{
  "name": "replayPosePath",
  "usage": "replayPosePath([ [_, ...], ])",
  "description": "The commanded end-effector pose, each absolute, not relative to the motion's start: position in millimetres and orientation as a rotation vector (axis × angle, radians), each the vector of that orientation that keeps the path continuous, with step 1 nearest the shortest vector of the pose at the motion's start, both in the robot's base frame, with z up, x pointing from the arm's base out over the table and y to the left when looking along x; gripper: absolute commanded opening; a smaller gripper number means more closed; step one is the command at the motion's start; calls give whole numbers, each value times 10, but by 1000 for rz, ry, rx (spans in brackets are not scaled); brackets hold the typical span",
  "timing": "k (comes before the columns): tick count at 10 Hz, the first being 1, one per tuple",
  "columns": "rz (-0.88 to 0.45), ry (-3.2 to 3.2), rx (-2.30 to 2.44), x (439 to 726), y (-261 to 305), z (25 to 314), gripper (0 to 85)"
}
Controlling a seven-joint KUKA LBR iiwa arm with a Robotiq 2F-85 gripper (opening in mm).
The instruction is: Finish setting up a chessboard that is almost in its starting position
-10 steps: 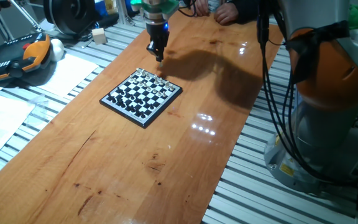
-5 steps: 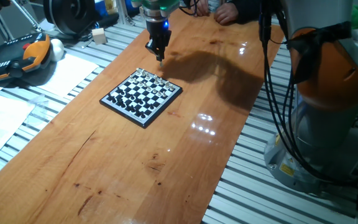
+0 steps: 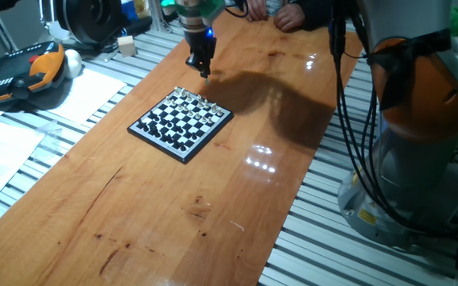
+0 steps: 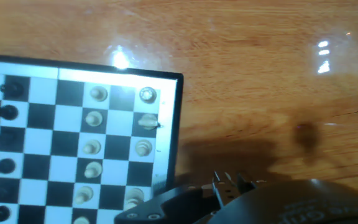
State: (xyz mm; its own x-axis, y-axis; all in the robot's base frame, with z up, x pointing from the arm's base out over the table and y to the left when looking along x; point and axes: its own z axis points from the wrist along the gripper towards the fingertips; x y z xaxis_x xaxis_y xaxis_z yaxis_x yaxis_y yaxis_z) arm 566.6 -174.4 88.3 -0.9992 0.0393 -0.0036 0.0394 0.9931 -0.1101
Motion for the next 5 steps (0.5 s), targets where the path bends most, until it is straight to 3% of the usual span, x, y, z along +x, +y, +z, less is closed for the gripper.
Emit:
replayPosePath([
  [1, -162, 3146, 61, 5666, -1742, 883, 0],
  [5, -29, 3170, 229, 5792, -1324, 974, 0],
])
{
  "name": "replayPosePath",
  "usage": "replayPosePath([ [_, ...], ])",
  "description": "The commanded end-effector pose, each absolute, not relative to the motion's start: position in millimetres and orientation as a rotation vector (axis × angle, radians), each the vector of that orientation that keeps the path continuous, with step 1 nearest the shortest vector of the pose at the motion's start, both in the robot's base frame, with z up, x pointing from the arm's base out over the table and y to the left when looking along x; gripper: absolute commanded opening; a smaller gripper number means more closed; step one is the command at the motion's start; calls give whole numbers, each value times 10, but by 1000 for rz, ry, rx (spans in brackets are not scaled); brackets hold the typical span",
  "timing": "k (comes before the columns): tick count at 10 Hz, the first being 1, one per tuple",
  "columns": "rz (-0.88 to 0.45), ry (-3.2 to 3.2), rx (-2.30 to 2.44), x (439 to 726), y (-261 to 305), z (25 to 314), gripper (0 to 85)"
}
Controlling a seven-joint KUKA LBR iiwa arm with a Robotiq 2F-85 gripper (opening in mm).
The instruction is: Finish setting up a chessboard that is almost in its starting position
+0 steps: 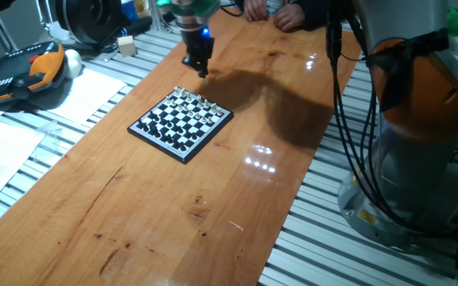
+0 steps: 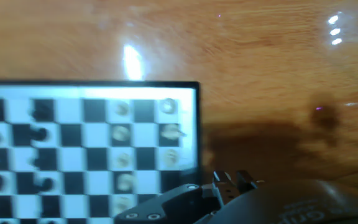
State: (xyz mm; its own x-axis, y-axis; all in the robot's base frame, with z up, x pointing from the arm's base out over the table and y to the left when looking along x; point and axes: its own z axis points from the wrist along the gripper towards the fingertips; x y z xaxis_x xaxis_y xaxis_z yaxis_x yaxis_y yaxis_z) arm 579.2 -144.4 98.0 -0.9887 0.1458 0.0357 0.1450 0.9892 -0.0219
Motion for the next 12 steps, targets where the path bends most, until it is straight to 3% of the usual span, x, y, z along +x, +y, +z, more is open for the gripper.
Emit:
replayPosePath([
  [1, 28, -3096, -235, 5808, -1245, 1015, 0],
  [12, 33, -3135, -257, 5747, -1040, 686, 0],
])
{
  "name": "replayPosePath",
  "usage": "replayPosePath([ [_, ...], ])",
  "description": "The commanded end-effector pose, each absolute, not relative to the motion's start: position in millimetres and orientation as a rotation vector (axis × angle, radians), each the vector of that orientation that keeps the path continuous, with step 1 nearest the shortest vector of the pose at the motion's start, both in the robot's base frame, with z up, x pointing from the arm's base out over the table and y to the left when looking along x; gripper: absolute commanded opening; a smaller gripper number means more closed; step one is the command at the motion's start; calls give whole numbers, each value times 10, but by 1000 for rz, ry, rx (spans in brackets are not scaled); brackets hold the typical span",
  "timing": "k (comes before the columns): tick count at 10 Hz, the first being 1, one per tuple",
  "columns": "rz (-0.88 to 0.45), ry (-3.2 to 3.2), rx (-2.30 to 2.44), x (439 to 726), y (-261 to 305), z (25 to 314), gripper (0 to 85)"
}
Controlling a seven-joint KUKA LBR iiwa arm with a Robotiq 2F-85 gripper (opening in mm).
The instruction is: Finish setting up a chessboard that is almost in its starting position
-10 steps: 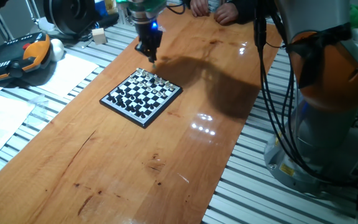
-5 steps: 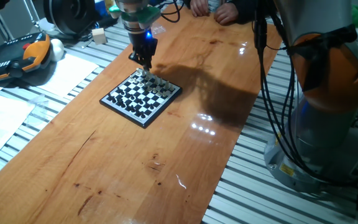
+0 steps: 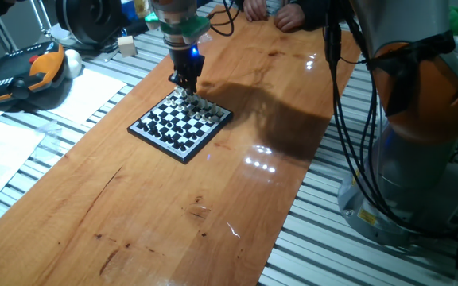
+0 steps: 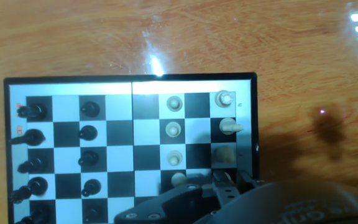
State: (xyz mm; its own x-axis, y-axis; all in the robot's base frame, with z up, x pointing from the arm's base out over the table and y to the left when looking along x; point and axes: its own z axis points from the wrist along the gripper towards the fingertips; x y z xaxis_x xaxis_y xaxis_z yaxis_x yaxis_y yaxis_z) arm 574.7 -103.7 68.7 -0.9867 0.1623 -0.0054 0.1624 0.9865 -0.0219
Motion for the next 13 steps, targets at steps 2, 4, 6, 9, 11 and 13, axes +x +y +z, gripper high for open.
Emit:
replayPosePath([
  [2, -45, 3123, 258, 5746, -1027, 674, 0],
  [4, -59, 3123, 244, 5751, -1032, 672, 0],
  [6, -64, 3121, 239, 5752, -1041, 656, 0],
  [9, -63, 3119, 236, 5757, -1040, 653, 0],
  [11, -85, 3117, 229, 5760, -1040, 652, 0],
  [13, -90, 3119, 229, 5759, -1041, 652, 0],
])
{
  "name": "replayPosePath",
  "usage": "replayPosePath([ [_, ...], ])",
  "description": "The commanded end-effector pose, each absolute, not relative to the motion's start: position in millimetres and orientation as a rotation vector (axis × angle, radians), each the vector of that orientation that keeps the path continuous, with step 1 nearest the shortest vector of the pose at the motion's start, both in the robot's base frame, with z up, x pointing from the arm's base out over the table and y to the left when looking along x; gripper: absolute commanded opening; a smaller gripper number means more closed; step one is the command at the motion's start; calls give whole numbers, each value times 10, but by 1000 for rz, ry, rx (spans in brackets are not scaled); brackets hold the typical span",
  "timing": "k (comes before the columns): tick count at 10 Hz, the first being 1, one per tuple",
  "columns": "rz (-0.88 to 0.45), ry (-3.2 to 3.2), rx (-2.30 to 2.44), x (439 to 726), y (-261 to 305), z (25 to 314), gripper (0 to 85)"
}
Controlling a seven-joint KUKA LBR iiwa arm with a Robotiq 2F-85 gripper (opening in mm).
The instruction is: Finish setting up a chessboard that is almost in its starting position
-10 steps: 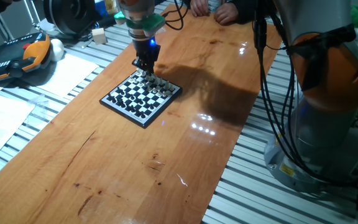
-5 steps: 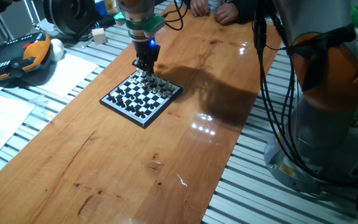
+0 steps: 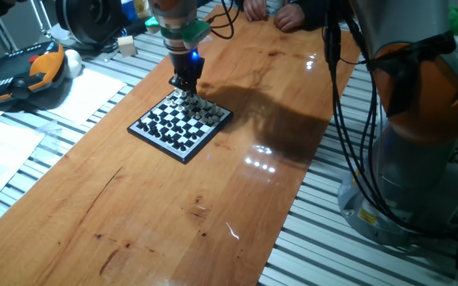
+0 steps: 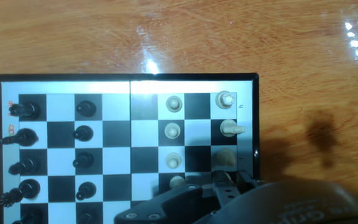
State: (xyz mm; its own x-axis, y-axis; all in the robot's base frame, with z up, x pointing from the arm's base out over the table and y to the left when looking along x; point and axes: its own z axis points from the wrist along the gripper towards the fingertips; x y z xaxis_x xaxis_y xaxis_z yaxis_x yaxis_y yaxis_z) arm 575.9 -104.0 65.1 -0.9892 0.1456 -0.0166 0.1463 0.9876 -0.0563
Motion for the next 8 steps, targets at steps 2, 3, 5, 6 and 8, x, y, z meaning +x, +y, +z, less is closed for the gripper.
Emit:
replayPosePath([
  [2, -90, 3121, 234, 5760, -1041, 651, 0],
  [3, -90, 3120, 236, 5760, -1042, 650, 170],
  [5, -95, 3117, 246, 5759, -1043, 648, 170],
  [6, -102, 3117, 248, 5760, -1042, 647, 170],
  [8, -104, 3115, 260, 5760, -1042, 647, 170],
])
